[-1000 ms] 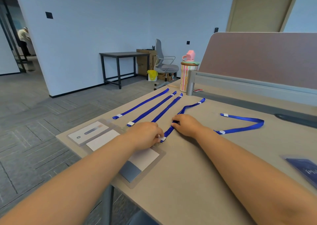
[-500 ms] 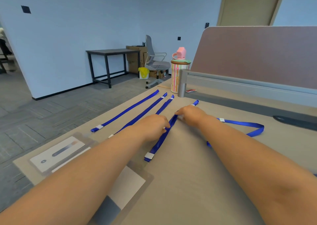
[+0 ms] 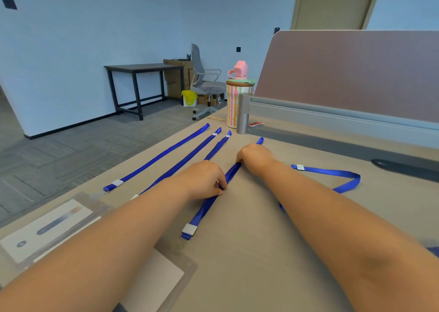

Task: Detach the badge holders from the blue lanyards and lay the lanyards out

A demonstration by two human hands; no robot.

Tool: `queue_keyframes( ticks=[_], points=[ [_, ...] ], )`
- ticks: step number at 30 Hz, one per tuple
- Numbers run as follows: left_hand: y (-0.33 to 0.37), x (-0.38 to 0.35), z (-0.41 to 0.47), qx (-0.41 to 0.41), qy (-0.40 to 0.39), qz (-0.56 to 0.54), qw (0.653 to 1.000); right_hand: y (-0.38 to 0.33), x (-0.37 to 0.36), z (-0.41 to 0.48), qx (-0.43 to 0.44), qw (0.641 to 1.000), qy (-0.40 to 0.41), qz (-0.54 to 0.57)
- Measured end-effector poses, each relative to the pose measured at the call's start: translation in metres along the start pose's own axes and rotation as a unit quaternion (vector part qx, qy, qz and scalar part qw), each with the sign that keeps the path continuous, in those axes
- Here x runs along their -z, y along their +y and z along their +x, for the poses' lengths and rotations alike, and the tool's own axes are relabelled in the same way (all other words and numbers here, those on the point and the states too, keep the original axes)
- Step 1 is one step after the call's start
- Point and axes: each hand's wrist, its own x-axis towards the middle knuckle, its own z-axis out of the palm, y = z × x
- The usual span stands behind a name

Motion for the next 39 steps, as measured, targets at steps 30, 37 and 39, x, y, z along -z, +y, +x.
queue_keyframes(
  ticks=[30,37,39],
  points=[
    [-0.016,-0.007,0.027,-0.028,-0.042,0.077,0.996,-0.002,-0.027,0.039,-0.055,0.988,-0.097,0.109],
    [-0.014,-0.002,0.005,-0.011,0.019,0.032,0.999,-0.005,-0.017,0.027,-0.053,0.986,-0.063,0.143],
    [-0.013,0.003,-0.010,0.005,0.057,0.020,0.998,-0.013,-0.006,0.015,-0.043,0.983,-0.017,0.176]
  ],
)
